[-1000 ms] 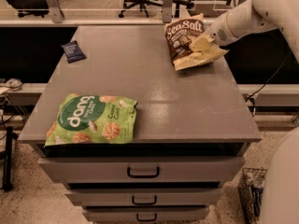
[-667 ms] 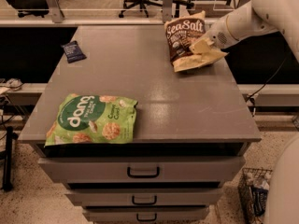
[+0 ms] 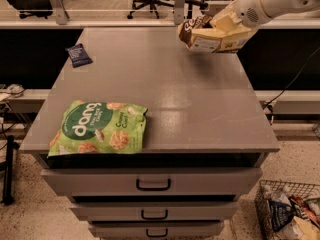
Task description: Move brown chip bag near rxbar blueberry
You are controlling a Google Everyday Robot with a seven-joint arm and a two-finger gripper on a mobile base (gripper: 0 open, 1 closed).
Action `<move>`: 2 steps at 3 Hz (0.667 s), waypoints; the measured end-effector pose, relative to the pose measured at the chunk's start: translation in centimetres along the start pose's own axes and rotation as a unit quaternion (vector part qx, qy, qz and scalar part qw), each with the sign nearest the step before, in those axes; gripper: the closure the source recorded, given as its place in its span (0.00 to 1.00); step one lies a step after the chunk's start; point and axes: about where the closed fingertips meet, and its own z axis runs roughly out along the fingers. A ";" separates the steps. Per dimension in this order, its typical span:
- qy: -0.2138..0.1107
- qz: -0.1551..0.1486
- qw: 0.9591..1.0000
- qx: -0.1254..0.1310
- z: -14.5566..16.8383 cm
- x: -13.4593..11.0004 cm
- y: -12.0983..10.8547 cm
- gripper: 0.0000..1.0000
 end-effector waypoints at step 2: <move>-0.016 -0.014 1.000 -0.005 1.6 -1.4 0.0 1.00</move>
Offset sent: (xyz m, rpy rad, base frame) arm 0.0272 0.0359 0.0097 0.0154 -0.0751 0.0752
